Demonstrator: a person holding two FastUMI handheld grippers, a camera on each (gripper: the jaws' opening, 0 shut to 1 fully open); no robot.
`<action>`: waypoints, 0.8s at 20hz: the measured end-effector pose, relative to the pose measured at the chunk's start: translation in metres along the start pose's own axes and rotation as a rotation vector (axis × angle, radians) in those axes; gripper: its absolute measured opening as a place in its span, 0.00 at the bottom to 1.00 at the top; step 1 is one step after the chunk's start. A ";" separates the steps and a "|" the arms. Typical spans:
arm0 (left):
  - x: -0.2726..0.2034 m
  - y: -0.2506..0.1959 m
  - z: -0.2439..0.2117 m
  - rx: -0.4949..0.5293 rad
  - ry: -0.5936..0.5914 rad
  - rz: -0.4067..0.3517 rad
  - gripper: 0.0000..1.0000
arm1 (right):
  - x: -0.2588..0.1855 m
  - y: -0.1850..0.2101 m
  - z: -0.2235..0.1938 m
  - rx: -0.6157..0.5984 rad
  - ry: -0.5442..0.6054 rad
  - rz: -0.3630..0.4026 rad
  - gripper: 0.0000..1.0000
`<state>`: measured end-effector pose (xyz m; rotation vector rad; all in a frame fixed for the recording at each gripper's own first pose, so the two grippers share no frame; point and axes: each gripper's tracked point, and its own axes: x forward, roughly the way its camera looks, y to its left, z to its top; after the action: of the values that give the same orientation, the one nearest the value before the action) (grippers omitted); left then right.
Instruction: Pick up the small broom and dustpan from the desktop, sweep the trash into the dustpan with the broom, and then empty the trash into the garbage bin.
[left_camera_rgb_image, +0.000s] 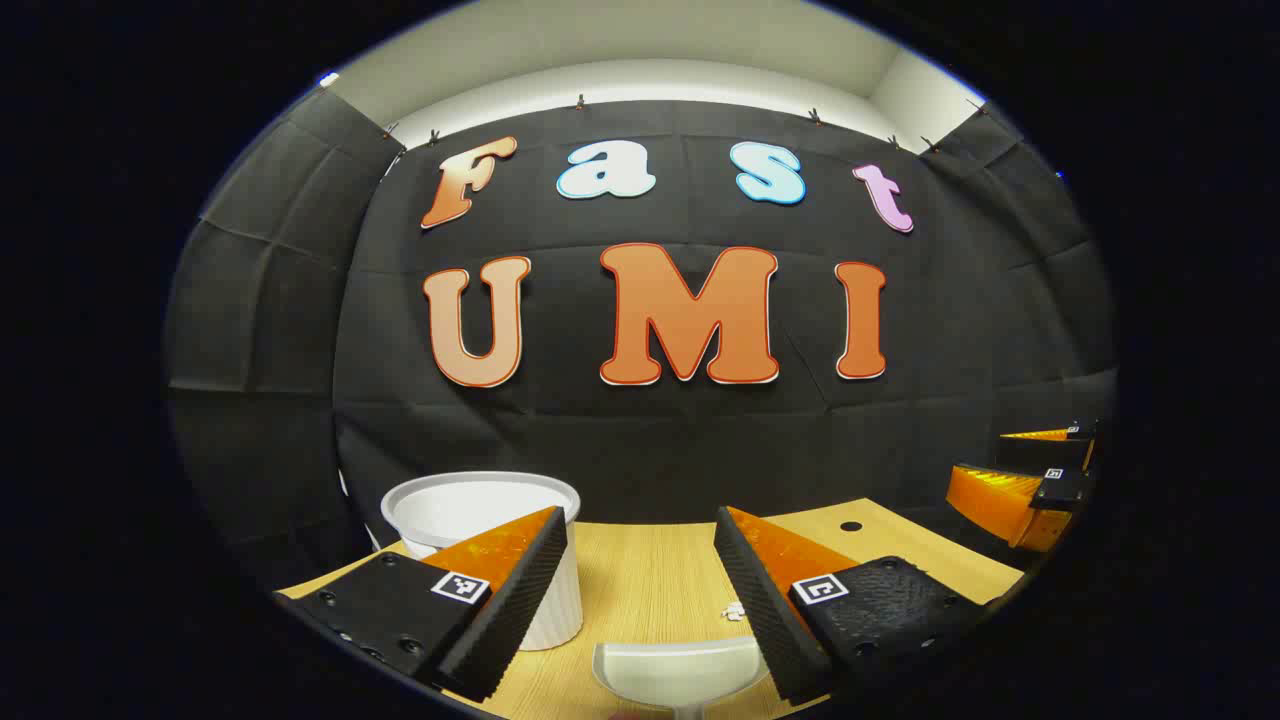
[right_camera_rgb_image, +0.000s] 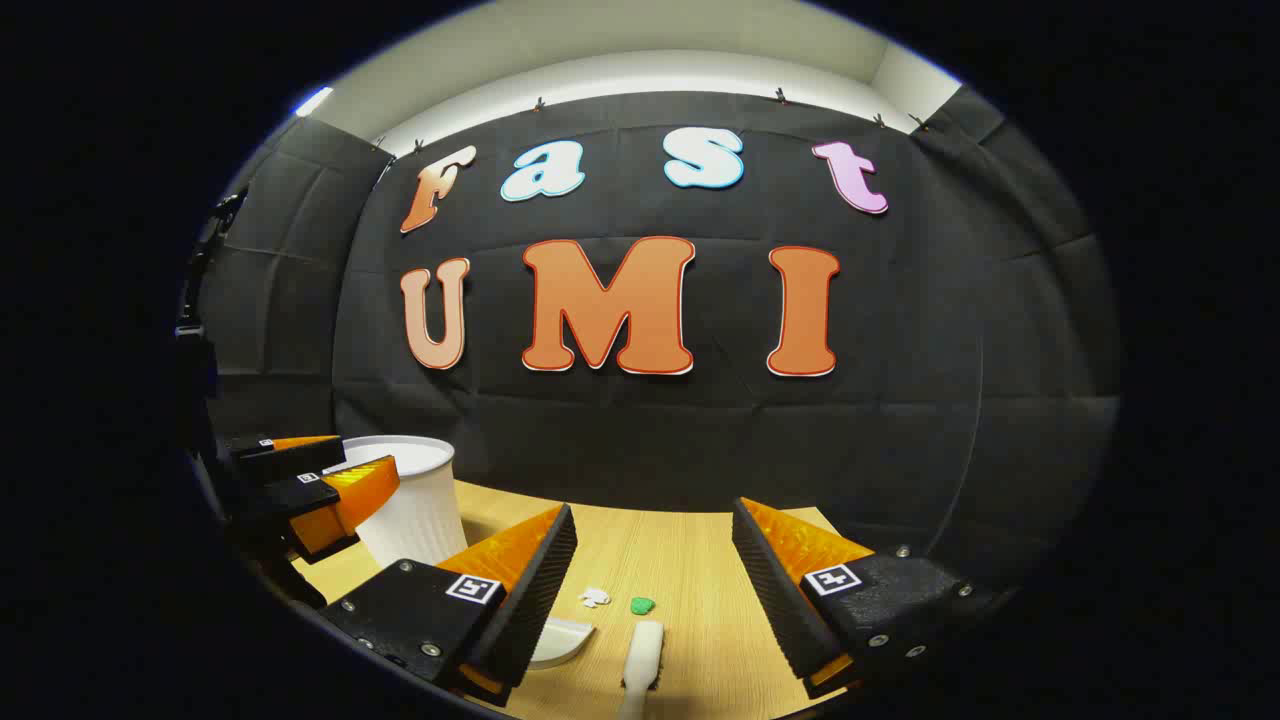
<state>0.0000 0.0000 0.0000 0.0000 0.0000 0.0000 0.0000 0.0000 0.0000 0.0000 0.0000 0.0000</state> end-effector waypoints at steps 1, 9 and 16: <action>-0.001 -0.001 0.001 0.003 0.003 -0.001 0.94 | -0.001 -0.001 0.000 0.001 0.000 -0.005 0.95; -0.003 -0.002 -0.008 0.002 0.028 -0.007 0.94 | -0.003 0.003 -0.011 0.010 0.039 0.008 0.94; -0.004 -0.004 -0.011 0.004 0.037 -0.015 0.94 | -0.004 0.003 -0.013 0.005 0.054 0.003 0.94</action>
<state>-0.0041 -0.0042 -0.0106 0.0044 0.0372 -0.0149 -0.0043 0.0027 -0.0131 0.0054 0.0538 0.0027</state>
